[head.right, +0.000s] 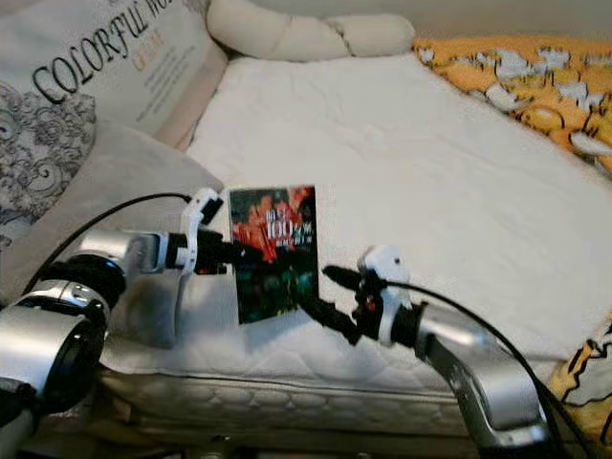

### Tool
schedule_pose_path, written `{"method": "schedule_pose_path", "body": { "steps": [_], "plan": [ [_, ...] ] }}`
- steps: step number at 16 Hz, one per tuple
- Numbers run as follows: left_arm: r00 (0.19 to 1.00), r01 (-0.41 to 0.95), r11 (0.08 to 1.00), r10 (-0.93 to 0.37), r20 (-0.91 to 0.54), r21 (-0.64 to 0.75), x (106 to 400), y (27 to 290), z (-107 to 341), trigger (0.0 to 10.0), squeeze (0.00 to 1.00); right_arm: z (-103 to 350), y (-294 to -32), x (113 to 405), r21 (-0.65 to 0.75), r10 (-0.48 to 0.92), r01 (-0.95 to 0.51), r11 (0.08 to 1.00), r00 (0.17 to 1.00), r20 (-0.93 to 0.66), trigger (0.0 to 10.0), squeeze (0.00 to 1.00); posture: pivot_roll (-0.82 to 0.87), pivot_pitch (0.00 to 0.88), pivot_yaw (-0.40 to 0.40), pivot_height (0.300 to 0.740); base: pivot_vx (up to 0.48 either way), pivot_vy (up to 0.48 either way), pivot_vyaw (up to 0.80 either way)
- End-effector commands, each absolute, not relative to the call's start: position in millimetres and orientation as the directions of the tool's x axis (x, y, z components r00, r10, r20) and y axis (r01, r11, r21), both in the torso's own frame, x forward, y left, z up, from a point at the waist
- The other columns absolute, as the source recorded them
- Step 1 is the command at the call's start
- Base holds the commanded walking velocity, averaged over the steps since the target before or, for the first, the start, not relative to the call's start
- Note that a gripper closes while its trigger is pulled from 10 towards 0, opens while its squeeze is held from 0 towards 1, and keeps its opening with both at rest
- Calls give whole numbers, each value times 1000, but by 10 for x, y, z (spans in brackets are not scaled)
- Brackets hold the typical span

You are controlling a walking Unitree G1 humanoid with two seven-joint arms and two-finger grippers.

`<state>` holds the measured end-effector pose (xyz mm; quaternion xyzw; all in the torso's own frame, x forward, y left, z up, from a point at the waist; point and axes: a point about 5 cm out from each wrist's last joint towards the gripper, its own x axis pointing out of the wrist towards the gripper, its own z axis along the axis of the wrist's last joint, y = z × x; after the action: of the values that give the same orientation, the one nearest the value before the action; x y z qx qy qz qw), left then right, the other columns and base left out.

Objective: Clean up the room

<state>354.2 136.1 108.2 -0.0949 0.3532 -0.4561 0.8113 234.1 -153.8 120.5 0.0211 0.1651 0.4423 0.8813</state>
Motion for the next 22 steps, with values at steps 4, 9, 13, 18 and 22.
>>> {"method": "schedule_pose_path", "body": {
  "steps": [4, 9, 13, 18, 22],
  "plan": [
    [343, 728, 587, -759, -554, -355, 3598, 1253, 1101, 10000, 0, 1273, -1565, 2242, 134, 732, -731, 669, 616, -292, 10000, 0, -188, 124, 134, 740, 0, 0, 0],
    [477, 731, 661, -674, -565, -172, 3670, 1201, 1072, 10000, 0, 1237, -1536, 2133, 144, 712, -709, 690, 629, -313, 10000, 0, -193, 130, 148, 740, 0, 0, 0],
    [535, 699, 702, -640, -552, -138, 3709, 1211, 1093, 10000, 686, 1224, -1523, 2125, 146, 707, -706, 693, 626, -328, 10000, 0, -193, 123, 144, 740, 0, 0, 0],
    [578, 684, 728, -582, -573, -50, 3735, 1293, 1095, 10000, 1000, 1223, -1514, 2150, 141, 707, -710, 690, 621, -337, 10000, 0, -190, 120, 134, 740, 0, 0, 0],
    [632, 647, 762, -510, -584, 35, 3764, 1369, 1099, 10000, 1000, 1219, -1507, 2166, 134, 706, -711, 690, 622, -339, 10000, 0, -188, 122, 134, 740, 0, 0, 0]
  ]
}}
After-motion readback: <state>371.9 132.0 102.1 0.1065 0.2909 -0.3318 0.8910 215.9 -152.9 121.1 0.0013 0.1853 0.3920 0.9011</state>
